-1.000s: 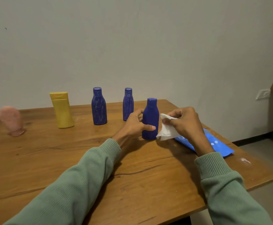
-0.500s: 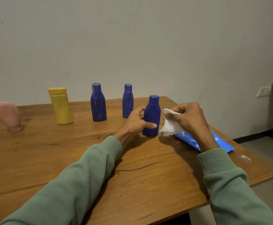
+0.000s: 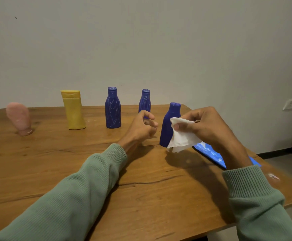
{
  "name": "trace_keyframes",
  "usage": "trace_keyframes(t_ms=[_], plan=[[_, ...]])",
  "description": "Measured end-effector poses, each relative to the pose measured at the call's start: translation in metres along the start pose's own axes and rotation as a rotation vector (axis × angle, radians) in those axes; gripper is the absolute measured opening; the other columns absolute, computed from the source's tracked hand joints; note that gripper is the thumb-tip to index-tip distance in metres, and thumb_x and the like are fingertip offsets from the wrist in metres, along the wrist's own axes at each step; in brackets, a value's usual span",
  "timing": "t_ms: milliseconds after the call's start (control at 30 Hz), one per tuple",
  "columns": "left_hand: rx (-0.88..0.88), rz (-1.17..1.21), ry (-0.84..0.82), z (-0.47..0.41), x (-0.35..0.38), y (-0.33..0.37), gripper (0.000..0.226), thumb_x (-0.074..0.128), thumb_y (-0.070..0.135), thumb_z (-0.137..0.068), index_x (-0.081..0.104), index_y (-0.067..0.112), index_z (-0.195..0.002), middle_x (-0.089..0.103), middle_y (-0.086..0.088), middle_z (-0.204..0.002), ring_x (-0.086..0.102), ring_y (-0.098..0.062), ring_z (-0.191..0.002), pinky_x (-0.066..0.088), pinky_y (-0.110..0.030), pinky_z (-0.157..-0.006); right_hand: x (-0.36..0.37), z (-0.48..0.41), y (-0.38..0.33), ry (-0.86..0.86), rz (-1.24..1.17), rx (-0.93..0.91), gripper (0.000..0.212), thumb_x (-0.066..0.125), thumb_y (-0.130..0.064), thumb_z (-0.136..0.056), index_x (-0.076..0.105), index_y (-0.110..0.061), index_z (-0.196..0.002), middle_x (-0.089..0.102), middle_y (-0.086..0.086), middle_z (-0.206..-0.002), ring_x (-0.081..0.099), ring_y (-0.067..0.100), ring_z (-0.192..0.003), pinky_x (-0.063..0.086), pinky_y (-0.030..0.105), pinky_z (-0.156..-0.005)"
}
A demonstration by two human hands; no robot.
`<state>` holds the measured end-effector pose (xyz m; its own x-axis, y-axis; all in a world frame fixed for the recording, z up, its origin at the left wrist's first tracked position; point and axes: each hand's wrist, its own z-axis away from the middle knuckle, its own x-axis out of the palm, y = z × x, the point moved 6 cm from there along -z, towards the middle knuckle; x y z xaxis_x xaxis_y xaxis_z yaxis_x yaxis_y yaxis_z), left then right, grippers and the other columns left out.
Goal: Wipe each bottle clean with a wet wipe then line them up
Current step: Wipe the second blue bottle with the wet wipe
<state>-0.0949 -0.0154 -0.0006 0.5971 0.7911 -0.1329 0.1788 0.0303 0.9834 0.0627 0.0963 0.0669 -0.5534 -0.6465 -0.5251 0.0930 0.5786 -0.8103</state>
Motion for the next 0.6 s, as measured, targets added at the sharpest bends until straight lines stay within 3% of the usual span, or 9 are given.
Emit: trace_keyframes(t_ms=[133, 300, 433, 533, 600], plan=[[0.004, -0.033, 0.19, -0.009, -0.028, -0.006, 0.033, 0.065, -0.007, -0.082, 0.053, 0.015, -0.103, 0.06, -0.005, -0.104, 0.063, -0.021, -0.097, 0.058, -0.043, -0.082, 0.02, 0.002, -0.022, -0.027, 0.005, -0.062, 0.017, 0.077, -0.026, -0.076, 0.074, -0.018, -0.09, 0.07, -0.002, -0.087, 0.066, 0.011, -0.074, 0.054, 0.026, -0.058], [0.047, -0.138, 0.27, -0.028, -0.045, -0.012, 0.045, 0.074, 0.006, -0.08, 0.05, 0.017, -0.116, 0.055, -0.001, -0.11, 0.058, -0.014, -0.096, 0.054, -0.031, -0.084, 0.051, -0.011, -0.041, -0.063, 0.061, -0.121, 0.006, 0.076, -0.026, -0.077, 0.072, -0.025, -0.082, 0.065, -0.015, -0.077, 0.063, 0.003, -0.068, 0.047, 0.013, -0.053], [0.008, -0.182, 0.246, -0.042, -0.049, -0.018, 0.047, 0.064, 0.003, -0.087, 0.045, 0.017, -0.128, 0.05, -0.004, -0.123, 0.052, -0.02, -0.111, 0.05, -0.036, -0.095, 0.069, -0.025, -0.048, -0.076, 0.101, -0.151, 0.009, 0.076, -0.025, -0.078, 0.074, -0.024, -0.086, 0.061, -0.02, -0.071, 0.06, -0.005, -0.063, 0.04, 0.005, -0.046], [0.003, -0.187, 0.18, -0.052, -0.046, -0.025, 0.049, 0.066, 0.009, -0.089, 0.042, 0.019, -0.131, 0.049, -0.006, -0.133, 0.051, -0.023, -0.12, 0.048, -0.042, -0.1, 0.079, -0.031, -0.049, -0.1, 0.148, -0.153, 0.013, 0.074, -0.023, -0.079, 0.073, -0.023, -0.092, 0.06, -0.017, -0.078, 0.056, -0.004, -0.068, 0.039, 0.007, -0.05], [0.02, -0.155, 0.144, -0.056, -0.042, -0.026, 0.053, 0.069, 0.015, -0.087, 0.041, 0.017, -0.132, 0.05, -0.006, -0.135, 0.052, -0.022, -0.119, 0.048, -0.038, -0.099, 0.083, -0.034, -0.048, -0.124, 0.15, -0.147, 0.017, 0.074, -0.023, -0.079, 0.073, -0.023, -0.096, 0.063, -0.012, -0.085, 0.056, -0.003, -0.073, 0.04, 0.008, -0.054]])
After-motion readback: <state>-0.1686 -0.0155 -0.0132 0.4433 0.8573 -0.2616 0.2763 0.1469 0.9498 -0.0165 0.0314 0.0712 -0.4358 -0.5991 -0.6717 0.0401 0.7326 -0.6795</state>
